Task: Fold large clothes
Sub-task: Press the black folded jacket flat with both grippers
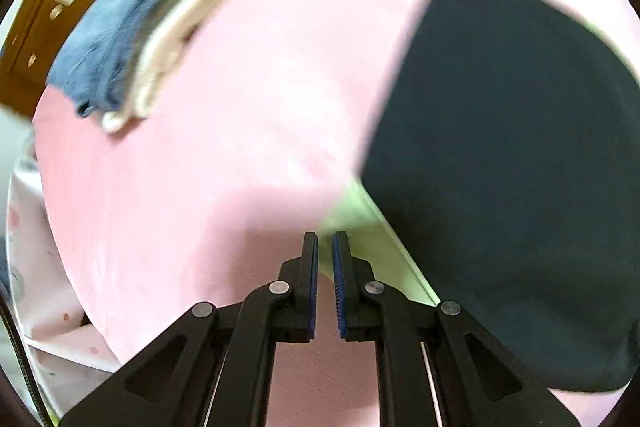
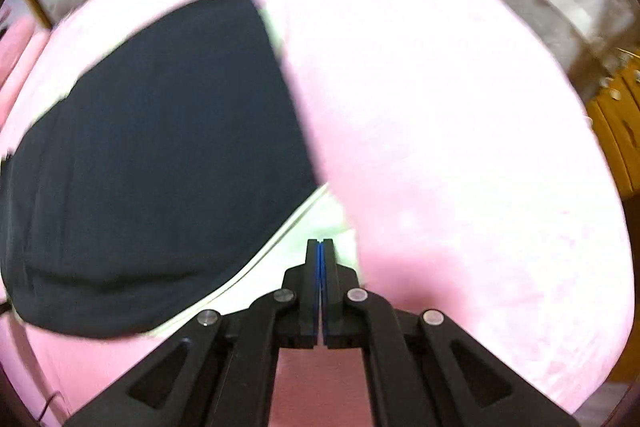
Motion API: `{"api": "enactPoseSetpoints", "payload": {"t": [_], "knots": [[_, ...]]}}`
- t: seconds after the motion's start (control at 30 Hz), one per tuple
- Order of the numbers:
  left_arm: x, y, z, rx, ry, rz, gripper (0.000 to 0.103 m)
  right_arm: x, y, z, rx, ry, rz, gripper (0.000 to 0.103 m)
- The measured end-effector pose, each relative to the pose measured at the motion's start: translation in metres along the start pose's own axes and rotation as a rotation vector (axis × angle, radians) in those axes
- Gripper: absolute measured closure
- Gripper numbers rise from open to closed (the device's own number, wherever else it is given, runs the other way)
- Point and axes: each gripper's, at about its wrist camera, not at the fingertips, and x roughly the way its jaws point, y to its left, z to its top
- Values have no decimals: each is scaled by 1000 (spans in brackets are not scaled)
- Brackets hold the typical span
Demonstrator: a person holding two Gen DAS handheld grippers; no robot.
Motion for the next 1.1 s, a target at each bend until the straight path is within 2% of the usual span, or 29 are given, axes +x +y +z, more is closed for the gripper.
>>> {"api": "enactPoseSetpoints", "payload": {"t": [0.03,0.07,0.1,0.13,0.17,0.23,0.33,0.4,0.47,0.6,0.67,0.73,0.83,0.93,1.1], "knots": [[-15,7,-1,-32,-69,-64,96,-10,0,1,26,-37,21,103],[-30,12,-3,-48,-120,-135,96,-19,2,1,48,-62,89,103],[-39,10,-7,-56,-141,-183,96,-28,6,-1,72,-84,193,103],[-51,4,-15,-57,-148,-266,96,-33,12,-4,83,-92,272,103],[-58,-6,-23,-40,-117,-343,96,-36,25,-8,80,-81,341,103],[-59,-33,-39,-1,-26,-461,96,-36,61,-18,32,-11,416,103],[-60,-80,-75,78,98,-560,94,-34,116,-38,-38,97,587,103],[-55,-106,-88,134,155,-591,94,-32,144,-48,-78,148,652,103],[-50,-129,-94,170,181,-620,94,-26,166,-51,-109,158,679,103],[-25,-143,-65,156,153,-712,94,6,191,-36,-126,149,719,103],[-20,-157,-40,134,148,-769,94,30,195,-6,-93,153,767,103],[-21,-170,-2,122,111,-810,94,43,199,27,-43,122,812,103],[-16,-200,38,143,7,-782,94,67,217,67,2,93,801,103],[-7,-225,64,140,-24,-768,94,92,243,102,-20,120,825,103],[-3,-233,78,187,-72,-722,98,103,264,124,-200,87,815,103]]}}
